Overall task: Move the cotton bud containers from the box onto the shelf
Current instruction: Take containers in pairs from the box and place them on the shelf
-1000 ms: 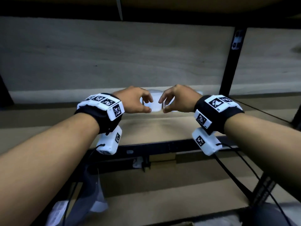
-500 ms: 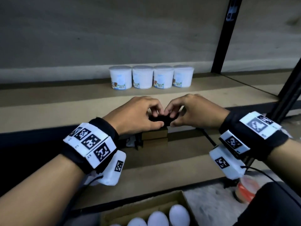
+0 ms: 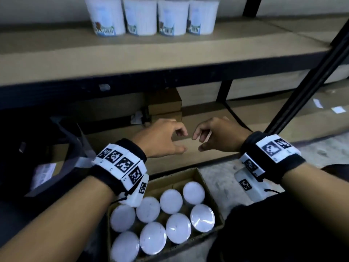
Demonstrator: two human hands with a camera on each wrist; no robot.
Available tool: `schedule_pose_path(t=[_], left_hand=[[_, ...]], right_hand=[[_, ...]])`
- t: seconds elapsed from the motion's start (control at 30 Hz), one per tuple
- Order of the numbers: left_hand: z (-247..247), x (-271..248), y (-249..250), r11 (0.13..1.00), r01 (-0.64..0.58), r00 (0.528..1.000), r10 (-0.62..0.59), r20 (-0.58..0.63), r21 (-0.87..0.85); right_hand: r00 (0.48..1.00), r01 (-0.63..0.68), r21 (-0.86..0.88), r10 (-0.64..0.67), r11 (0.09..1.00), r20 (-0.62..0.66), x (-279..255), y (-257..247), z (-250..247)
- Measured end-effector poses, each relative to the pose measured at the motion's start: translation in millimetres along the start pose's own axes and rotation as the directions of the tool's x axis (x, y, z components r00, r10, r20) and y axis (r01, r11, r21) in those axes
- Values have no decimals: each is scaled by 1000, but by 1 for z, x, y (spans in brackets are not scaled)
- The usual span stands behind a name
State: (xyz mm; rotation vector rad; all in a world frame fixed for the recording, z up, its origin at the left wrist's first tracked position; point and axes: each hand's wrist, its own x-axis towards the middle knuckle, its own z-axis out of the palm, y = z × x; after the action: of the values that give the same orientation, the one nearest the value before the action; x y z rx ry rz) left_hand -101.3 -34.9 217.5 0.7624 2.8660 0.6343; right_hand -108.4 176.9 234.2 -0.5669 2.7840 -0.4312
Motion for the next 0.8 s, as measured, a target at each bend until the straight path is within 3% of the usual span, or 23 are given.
schedule_pose_path(t=[0.17,0.43,0.63,0.8], left_hand=[[60,10,-18,993,106,979,-94,180,-59],[165,4,-53,953,277,914,-220,341,-126],[222,-12,-74,926,358,891,-300,341,-122],[247,-16,-84,927,348,893,-284,349,-137]], right_hand=[[993,-51,-1,51,999,106,13,24,57],[954,-160,30,146,987,263,23,58,153],[942,-188,76,158,979,297,27,72,200],[932,-217,76,184,973,311,35,81,228]])
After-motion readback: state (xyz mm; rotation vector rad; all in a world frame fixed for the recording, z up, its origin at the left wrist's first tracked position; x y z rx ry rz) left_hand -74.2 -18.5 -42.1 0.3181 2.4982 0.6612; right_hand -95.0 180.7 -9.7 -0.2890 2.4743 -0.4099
